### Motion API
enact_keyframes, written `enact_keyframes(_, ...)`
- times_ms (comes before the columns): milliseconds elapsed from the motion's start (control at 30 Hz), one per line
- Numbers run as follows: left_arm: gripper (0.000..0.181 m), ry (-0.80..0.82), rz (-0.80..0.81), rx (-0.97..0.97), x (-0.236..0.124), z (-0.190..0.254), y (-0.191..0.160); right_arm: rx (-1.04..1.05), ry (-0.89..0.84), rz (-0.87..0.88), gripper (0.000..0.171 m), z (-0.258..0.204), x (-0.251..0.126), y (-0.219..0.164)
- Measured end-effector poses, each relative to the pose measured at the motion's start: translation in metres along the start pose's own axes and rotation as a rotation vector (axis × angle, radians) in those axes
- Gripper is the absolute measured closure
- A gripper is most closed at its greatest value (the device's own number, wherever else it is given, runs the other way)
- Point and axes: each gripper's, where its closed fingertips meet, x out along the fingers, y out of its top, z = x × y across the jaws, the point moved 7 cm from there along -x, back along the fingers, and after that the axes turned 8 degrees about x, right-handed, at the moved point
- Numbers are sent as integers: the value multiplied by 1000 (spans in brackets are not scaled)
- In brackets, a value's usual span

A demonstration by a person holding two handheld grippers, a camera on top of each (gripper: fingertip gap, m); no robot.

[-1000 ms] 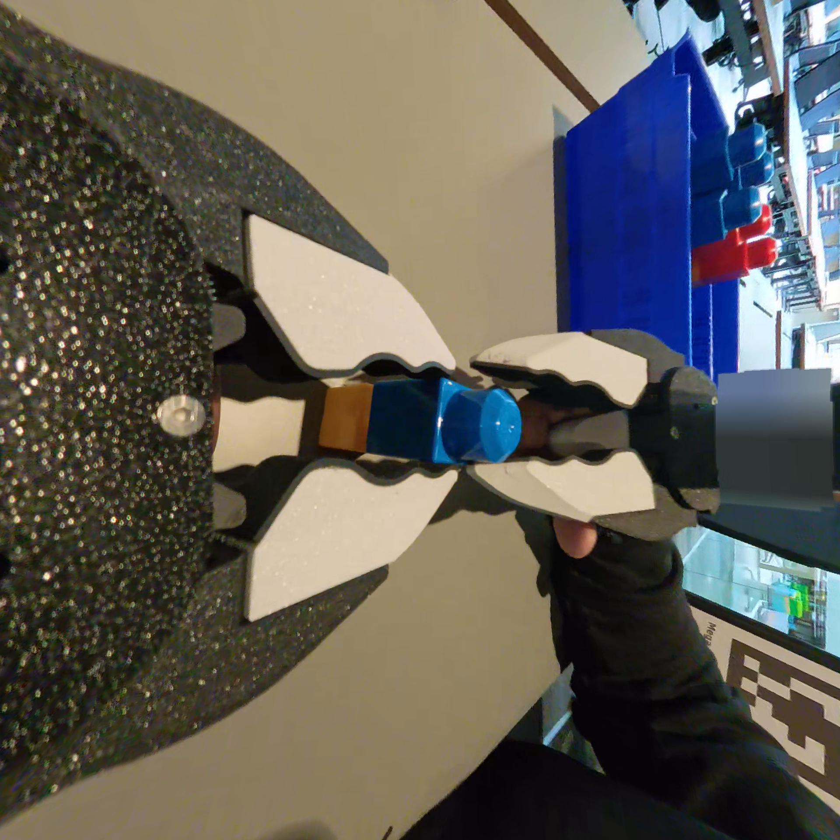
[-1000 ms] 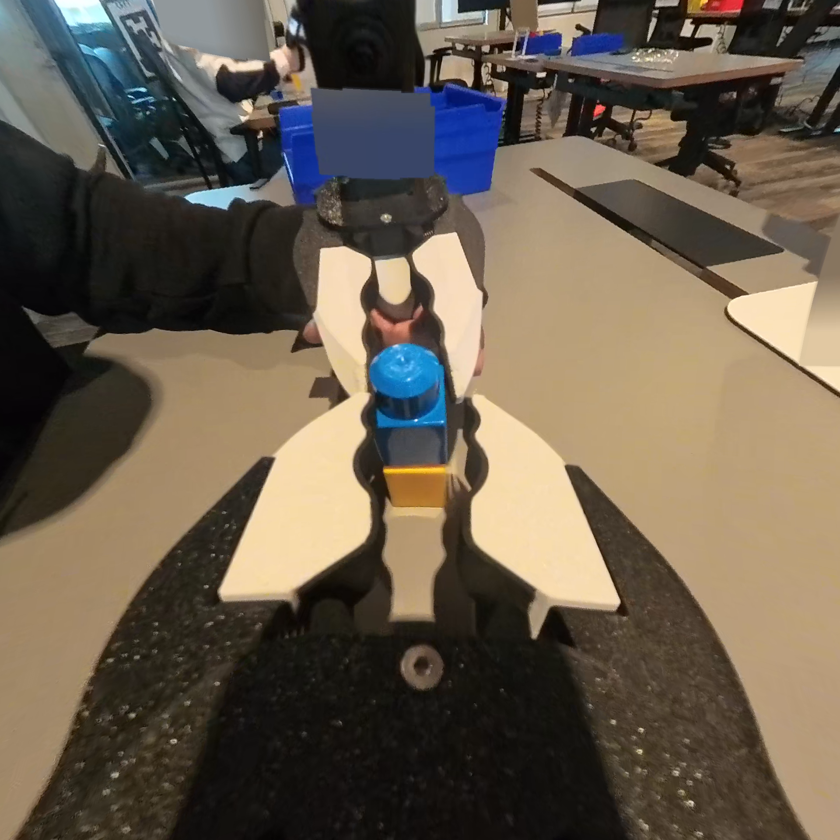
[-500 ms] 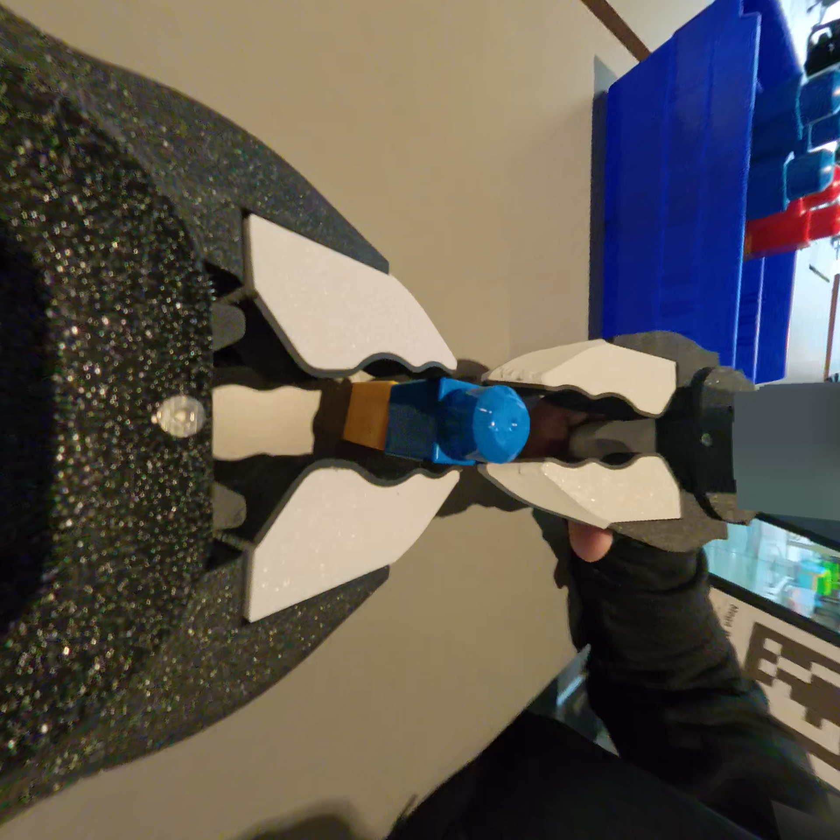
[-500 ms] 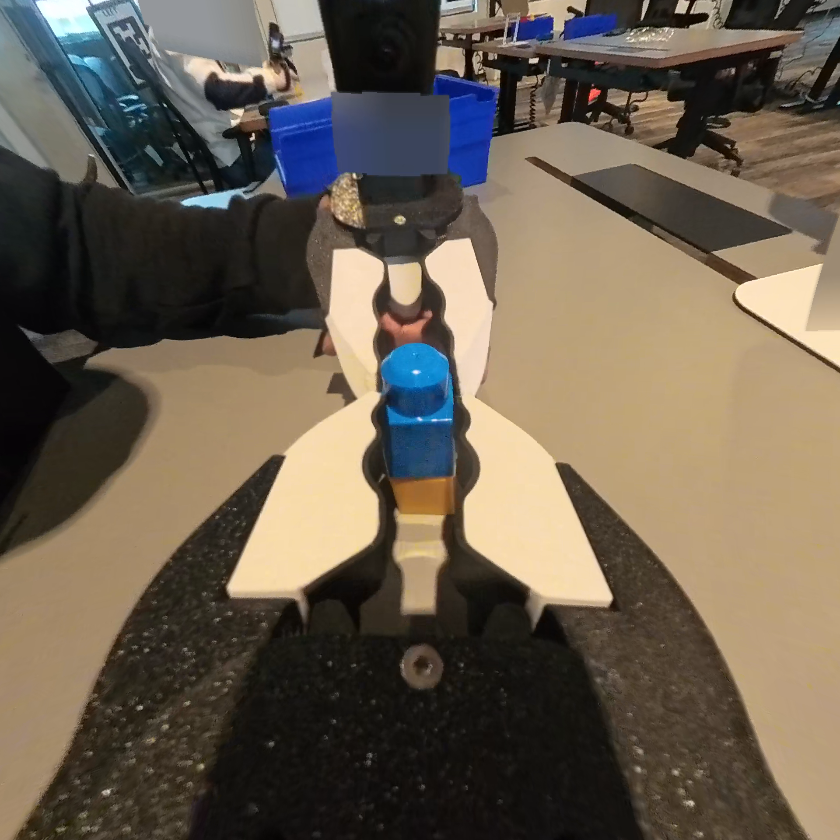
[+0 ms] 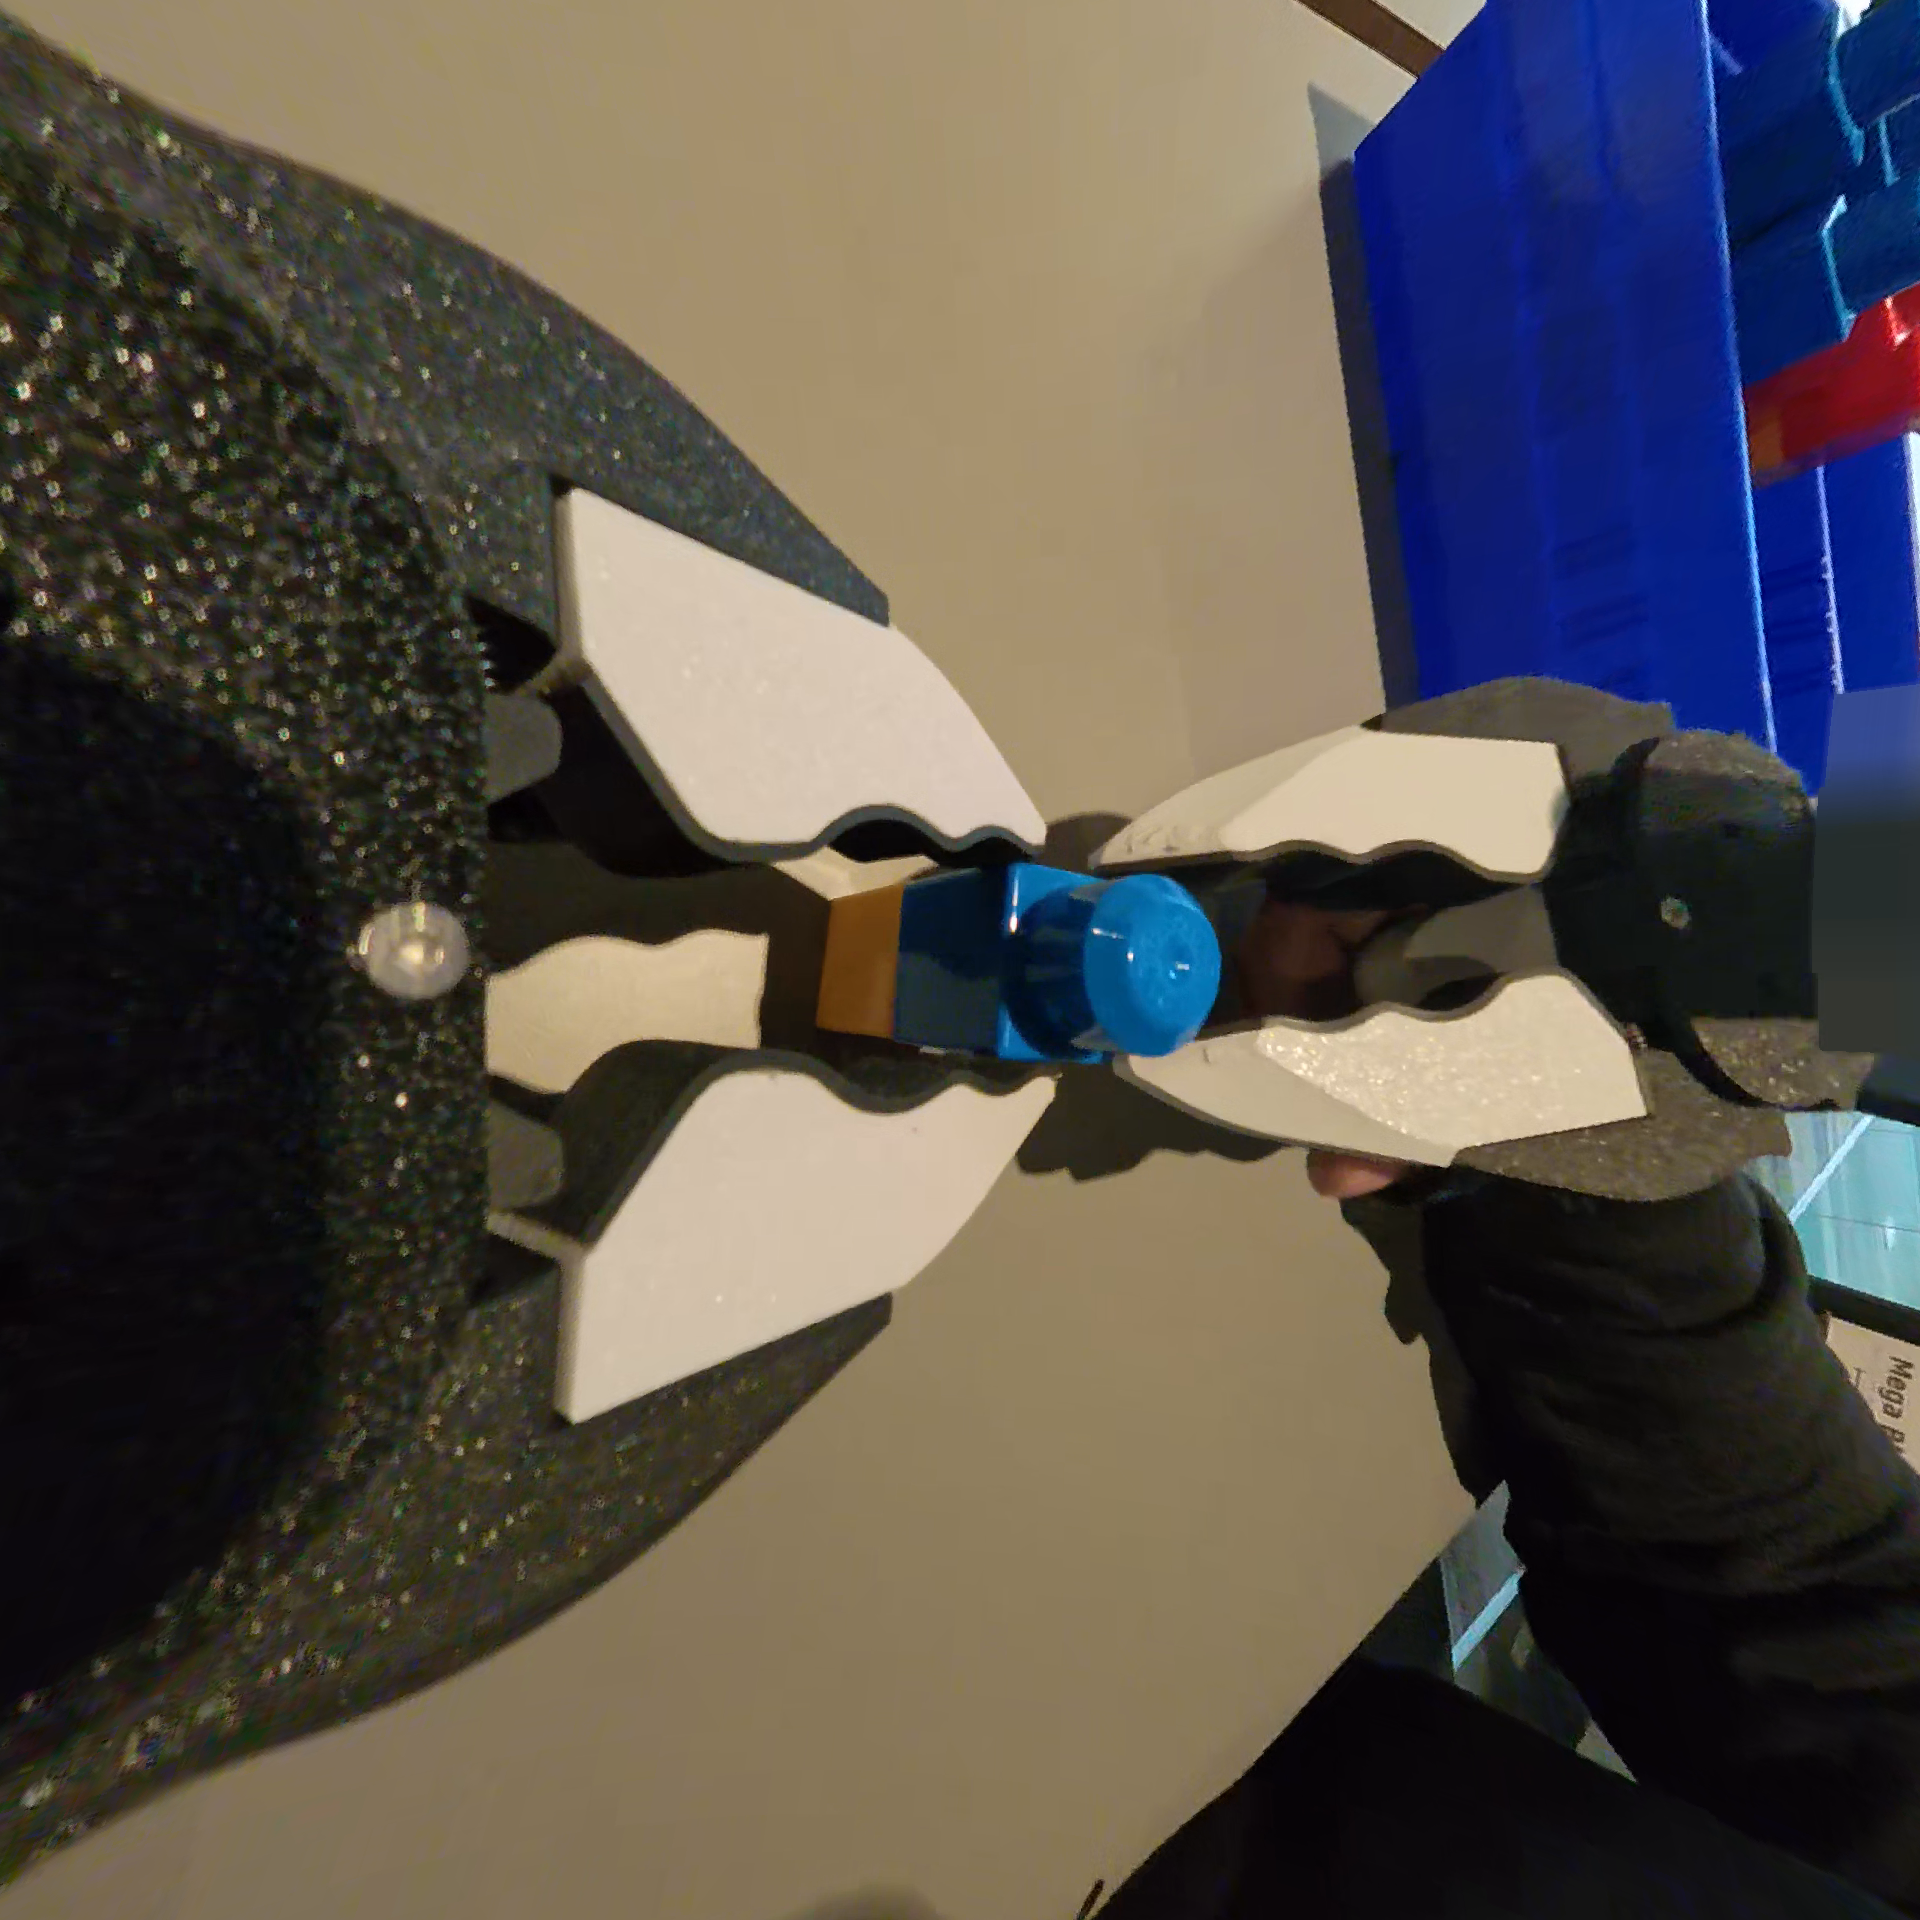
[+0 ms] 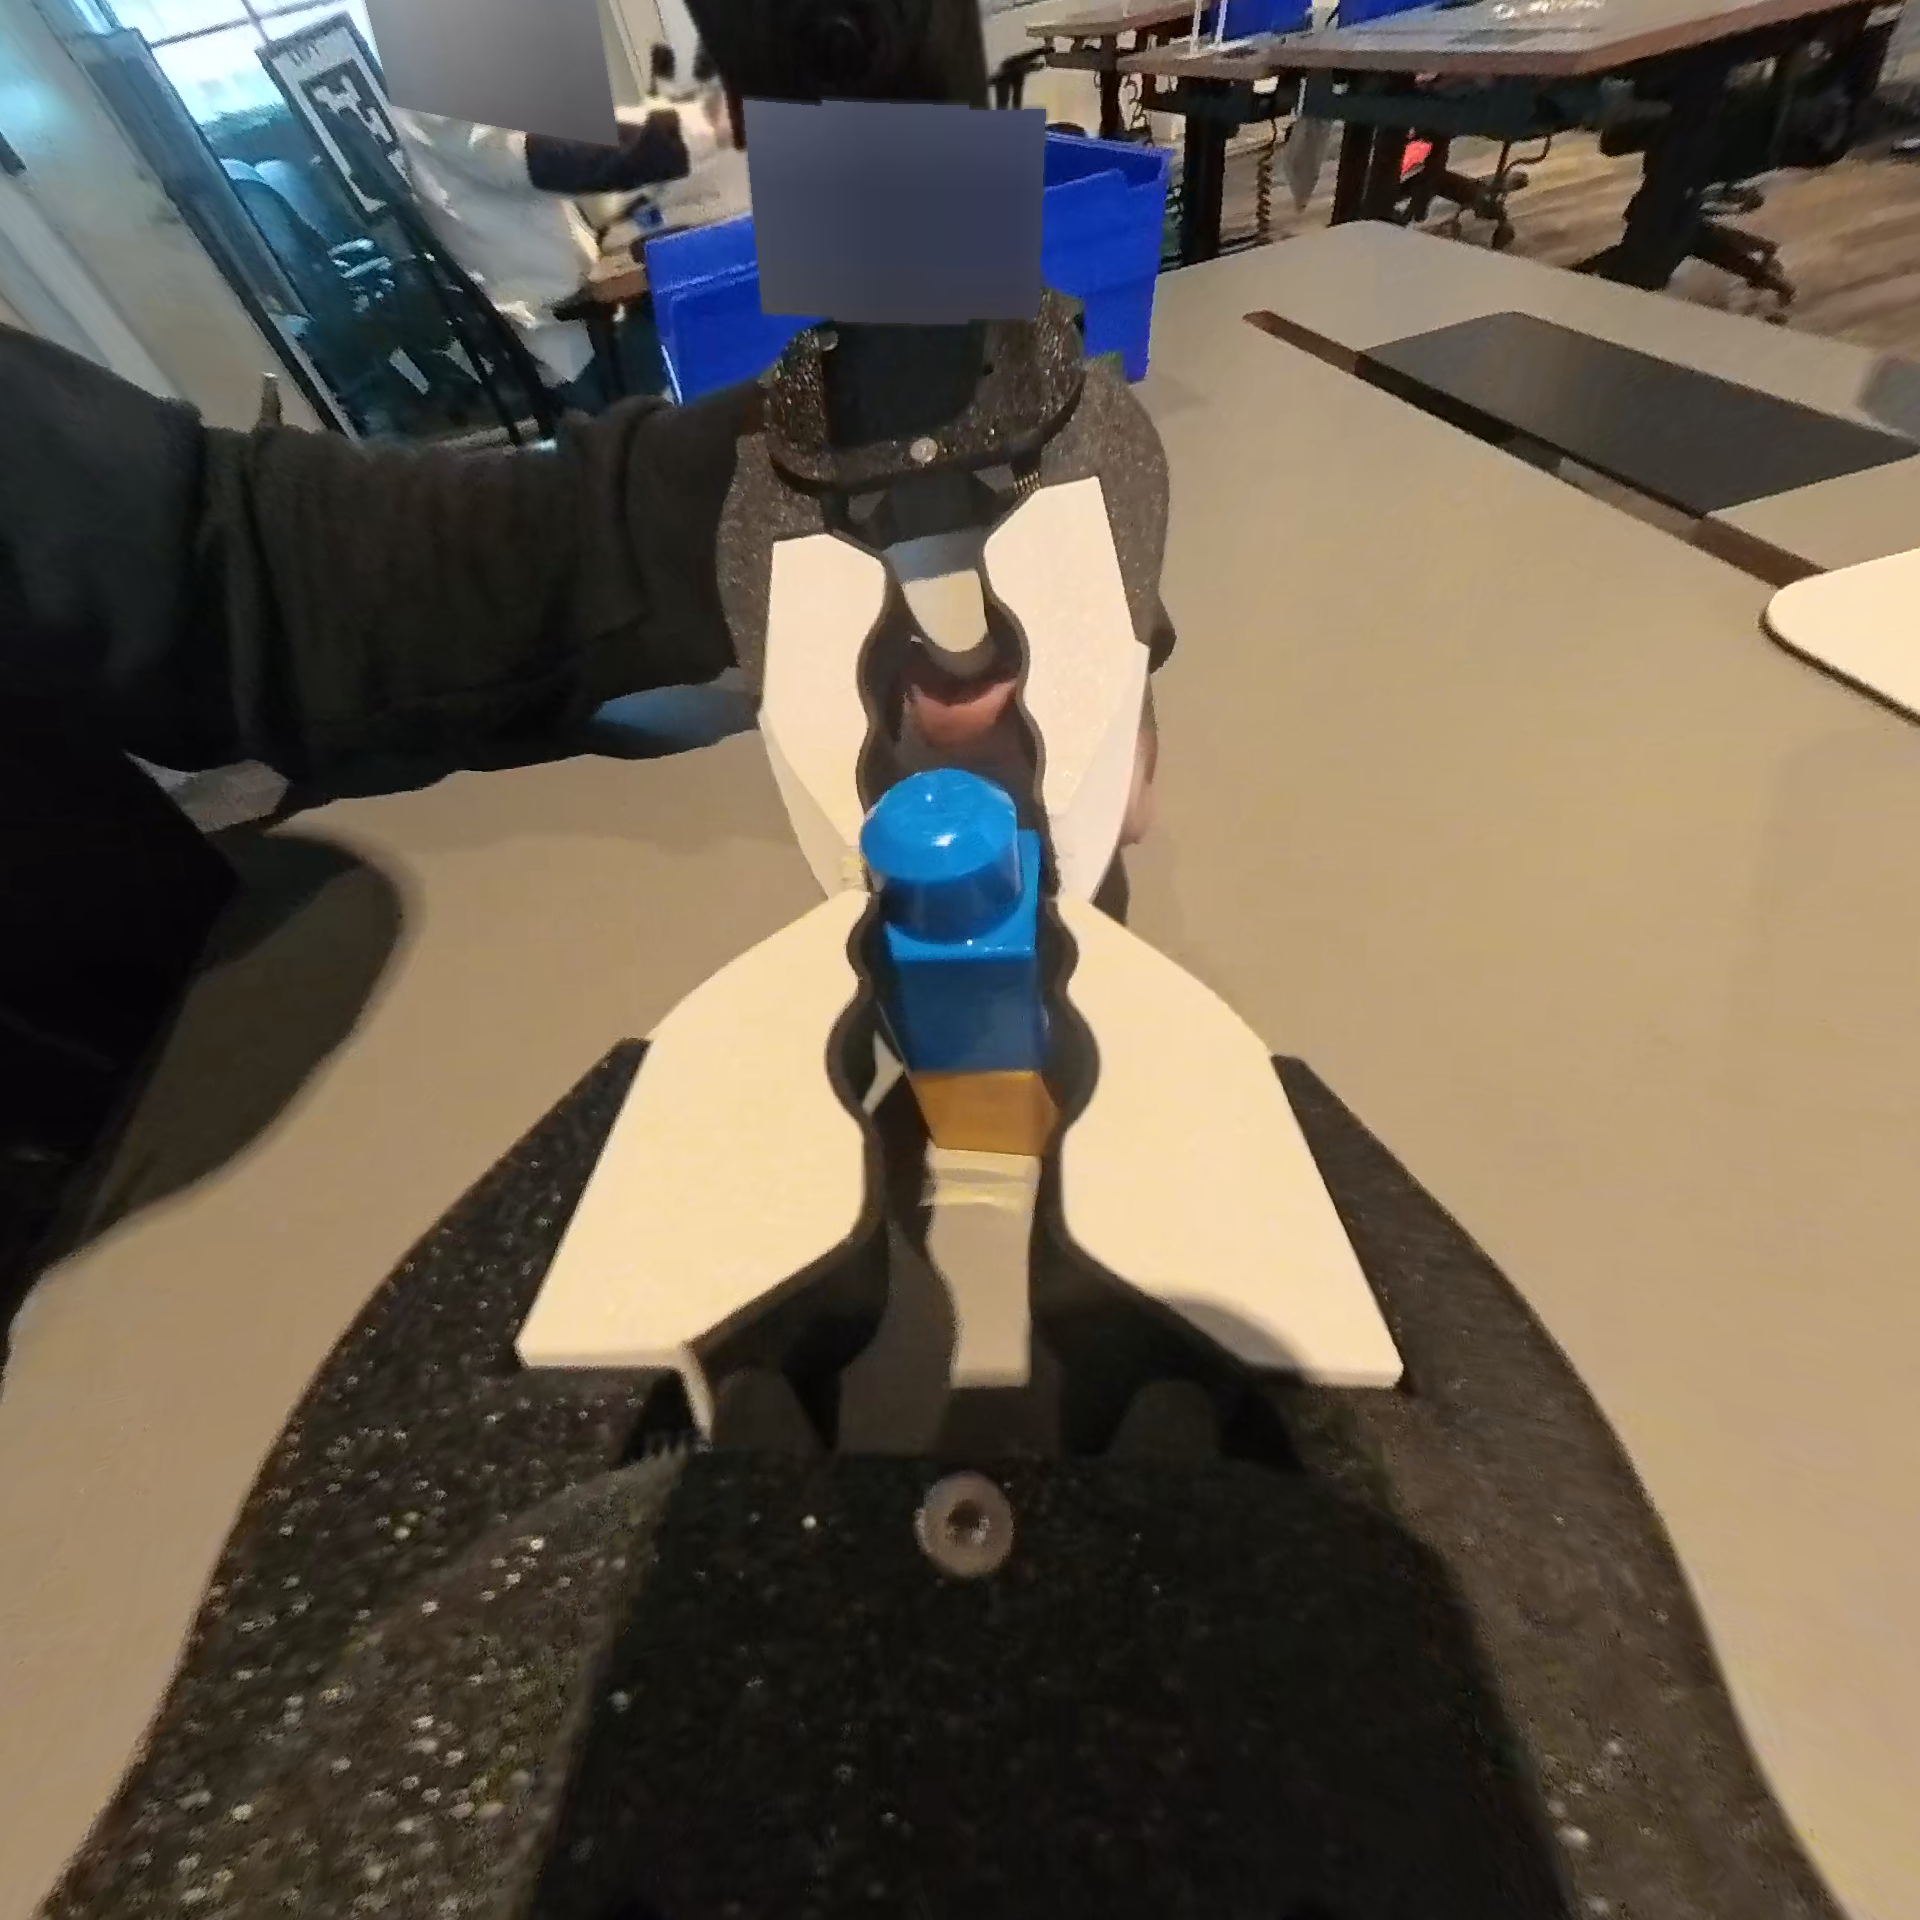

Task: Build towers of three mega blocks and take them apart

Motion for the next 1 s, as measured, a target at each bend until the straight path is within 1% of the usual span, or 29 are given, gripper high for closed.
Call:
enact_keyframes(133, 145, -8, 13, -1, 0, 0, -1, 38, 18, 12, 141, 1, 1, -2)
enact_keyframes(333, 146, 33, 31, 13, 0, 3, -1, 49, 20, 19, 142, 1, 1, -2)
enact_keyframes(400, 146, 38, -16, 52, -1, 6, -10, 54, 40, 36, 142, 0, 0, -3)
enact_keyframes(467, 128, 57, -70, 45, -5, 5, -17, 38, 56, 29, 142, -1, -1, -4)
enact_keyframes(533, 124, 34, -99, 10, -6, 6, -21, 33, 62, 29, 142, -2, -1, -4)
enact_keyframes(633, 119, -33, -184, 21, 4, 10, -24, 45, 74, 29, 142, -1, 0, -4)
enact_keyframes(700, 128, -62, -244, 27, 14, 13, -26, 55, 81, 29, 142, -1, 0, -4)
enact_keyframes(800, 142, -56, -264, 37, 25, 12, -22, 57, 85, 27, 142, 0, 0, -4)
enact_keyframes(867, 144, -45, -294, 36, 28, 11, -23, 57, 82, 26, 141, 0, 0, -4)
enact_keyframes(1000, 144, -12, -296, 19, 28, 12, -24, 54, 65, 22, 141, -1, 1, -4)
